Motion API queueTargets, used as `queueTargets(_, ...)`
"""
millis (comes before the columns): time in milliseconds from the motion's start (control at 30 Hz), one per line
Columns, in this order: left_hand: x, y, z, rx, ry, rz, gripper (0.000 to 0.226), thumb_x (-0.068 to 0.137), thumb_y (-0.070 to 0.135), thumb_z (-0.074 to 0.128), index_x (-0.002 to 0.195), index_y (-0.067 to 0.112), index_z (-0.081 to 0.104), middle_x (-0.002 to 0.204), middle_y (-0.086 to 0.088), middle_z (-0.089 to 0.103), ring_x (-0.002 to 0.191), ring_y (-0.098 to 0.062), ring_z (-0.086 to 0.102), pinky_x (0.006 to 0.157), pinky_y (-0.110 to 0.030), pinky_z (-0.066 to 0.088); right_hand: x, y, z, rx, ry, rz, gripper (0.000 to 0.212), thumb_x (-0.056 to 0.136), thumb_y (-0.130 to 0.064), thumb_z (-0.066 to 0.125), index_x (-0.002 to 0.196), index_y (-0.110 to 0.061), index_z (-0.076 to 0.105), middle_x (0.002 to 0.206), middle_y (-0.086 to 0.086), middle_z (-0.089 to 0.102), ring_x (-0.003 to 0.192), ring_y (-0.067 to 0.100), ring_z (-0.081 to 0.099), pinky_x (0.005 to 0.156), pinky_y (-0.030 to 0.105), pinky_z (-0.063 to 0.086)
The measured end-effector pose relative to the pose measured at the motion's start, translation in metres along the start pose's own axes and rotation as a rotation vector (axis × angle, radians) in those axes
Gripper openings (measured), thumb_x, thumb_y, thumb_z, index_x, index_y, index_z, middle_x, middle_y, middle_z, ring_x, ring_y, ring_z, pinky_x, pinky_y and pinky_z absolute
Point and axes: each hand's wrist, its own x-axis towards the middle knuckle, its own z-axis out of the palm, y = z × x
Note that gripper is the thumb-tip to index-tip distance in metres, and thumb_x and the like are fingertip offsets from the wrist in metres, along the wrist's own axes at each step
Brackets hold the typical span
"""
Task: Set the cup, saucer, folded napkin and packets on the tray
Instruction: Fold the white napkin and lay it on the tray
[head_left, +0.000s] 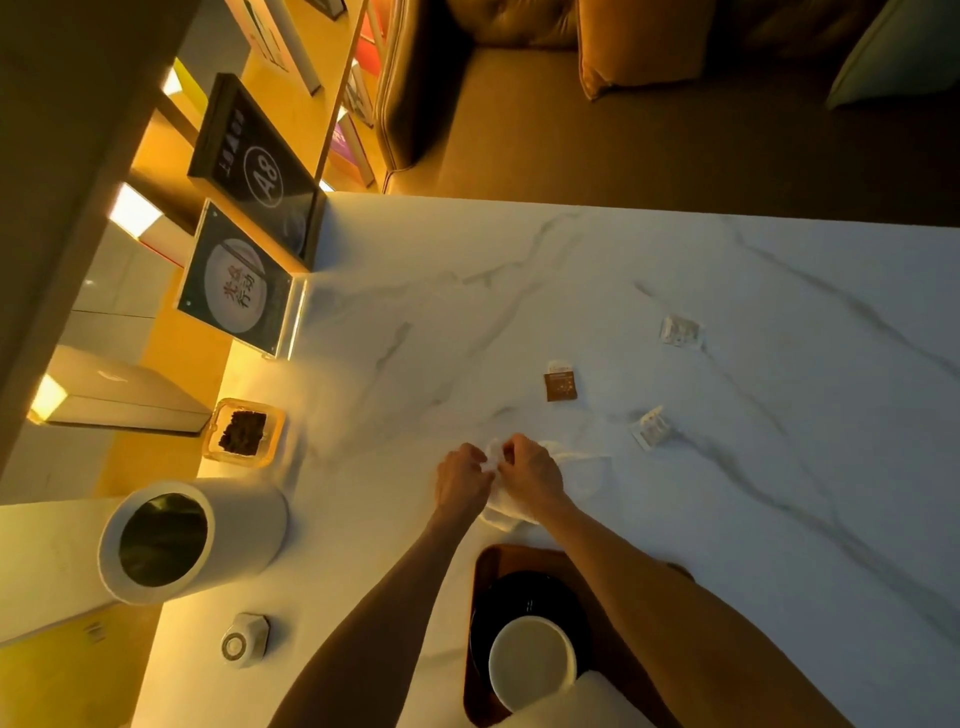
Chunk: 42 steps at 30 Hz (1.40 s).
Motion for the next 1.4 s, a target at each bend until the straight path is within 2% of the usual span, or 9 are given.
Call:
queueTargets(200, -0.032, 0.005, -0.011, -0.125, -0.007, 0.229, 0.022, 0.095, 0.024, 0.058, 0.111, 0.014, 0.048, 0.11, -0.007, 0.061, 0.087, -0.015, 0.058, 0.069, -0.02, 0.049, -0.013, 0.003, -0.034, 0.131, 0.034, -0.111, 0.026, 0.092, -0.041, 0.057, 0.101, -0.017, 0.063, 0.1, 0.002, 0.069, 0.085, 0.014, 0.062, 0.078, 0.02, 0.049)
queueTargets(300, -0.051, 0.012, -0.031, -0.118, -0.072, 0.358, 0.032, 0.096, 0.032, 0.055, 0.124, 0.017, 0.047, 0.114, -0.003, 0.06, 0.098, -0.021, 0.062, 0.086, -0.038, 0.056, -0.024, -0.002, -0.068, 0.197, 0.051, -0.162, 0.018, 0.093, -0.034, 0.057, 0.102, -0.019, 0.063, 0.093, -0.005, 0.065, 0.085, 0.015, 0.063, 0.073, 0.015, 0.044)
queueTargets(400, -0.067, 0.022, -0.057, 0.009, -0.147, 0.452, 0.028, 0.098, 0.034, 0.051, 0.109, 0.011, 0.063, 0.102, -0.012, 0.066, 0.093, -0.028, 0.062, 0.087, -0.048, 0.051, -0.043, -0.014, -0.109, 0.258, 0.15, -0.233, 0.01, 0.091, -0.032, 0.059, 0.096, -0.024, 0.063, 0.089, -0.01, 0.064, 0.082, 0.01, 0.06, 0.071, 0.018, 0.043)
queueTargets(700, -0.124, 0.049, -0.139, 0.096, -0.101, 0.643, 0.027, 0.097, 0.031, 0.054, 0.108, 0.01, 0.067, 0.104, -0.009, 0.067, 0.096, -0.023, 0.062, 0.089, -0.042, 0.049, -0.118, -0.039, -0.241, 0.41, 0.482, -0.392, 0.003, 0.093, -0.027, 0.055, 0.095, -0.025, 0.057, 0.085, -0.013, 0.06, 0.082, 0.003, 0.059, 0.066, 0.011, 0.046)
queueTargets(900, -0.177, 0.097, -0.202, -0.18, -0.021, 0.795, 0.018, 0.096, 0.029, 0.057, 0.099, 0.016, 0.068, 0.097, -0.002, 0.067, 0.091, -0.015, 0.063, 0.078, -0.026, 0.052, -0.18, -0.055, -0.304, 0.504, 0.643, -0.463, 0.012, 0.094, -0.033, 0.054, 0.104, -0.028, 0.053, 0.093, -0.012, 0.058, 0.083, 0.007, 0.062, 0.057, 0.014, 0.049)
queueTargets(1033, -0.219, 0.144, -0.245, -0.76, -0.054, 0.788, 0.021, 0.093, 0.023, 0.062, 0.109, 0.011, 0.068, 0.11, -0.015, 0.068, 0.103, -0.028, 0.067, 0.082, -0.034, 0.058, -0.221, -0.066, -0.344, 0.643, 0.76, -0.505, 0.017, 0.092, -0.036, 0.057, 0.106, -0.025, 0.056, 0.091, -0.01, 0.063, 0.077, 0.009, 0.066, 0.057, 0.017, 0.053)
queueTargets(1133, -0.252, 0.179, -0.268, -1.019, -0.107, 0.776, 0.033, 0.092, 0.025, 0.063, 0.12, 0.007, 0.064, 0.11, -0.014, 0.069, 0.101, -0.027, 0.068, 0.083, -0.037, 0.059, -0.242, -0.076, -0.367, 0.759, 0.762, -0.493, 0.024, 0.093, -0.035, 0.056, 0.113, -0.021, 0.057, 0.102, 0.001, 0.063, 0.088, 0.016, 0.064, 0.066, 0.027, 0.056)
queueTargets(1233, -0.277, 0.202, -0.275, -1.08, -0.08, 0.781, 0.036, 0.094, 0.025, 0.061, 0.125, 0.007, 0.061, 0.114, -0.013, 0.069, 0.106, -0.029, 0.067, 0.092, -0.046, 0.056, -0.26, -0.084, -0.376, 0.899, 0.714, -0.524, 0.029, 0.093, -0.034, 0.057, 0.118, -0.021, 0.057, 0.108, 0.004, 0.064, 0.096, 0.025, 0.066, 0.082, 0.043, 0.059)
queueTargets(1400, -0.304, 0.217, -0.262, -0.866, 0.179, 0.81, 0.031, 0.095, 0.021, 0.059, 0.124, 0.011, 0.063, 0.107, -0.001, 0.069, 0.106, -0.022, 0.064, 0.092, -0.042, 0.056, -0.278, -0.096, -0.368, 0.883, 0.701, -0.556, 0.026, 0.089, -0.037, 0.061, 0.112, -0.025, 0.06, 0.104, 0.002, 0.066, 0.096, 0.026, 0.067, 0.082, 0.049, 0.059)
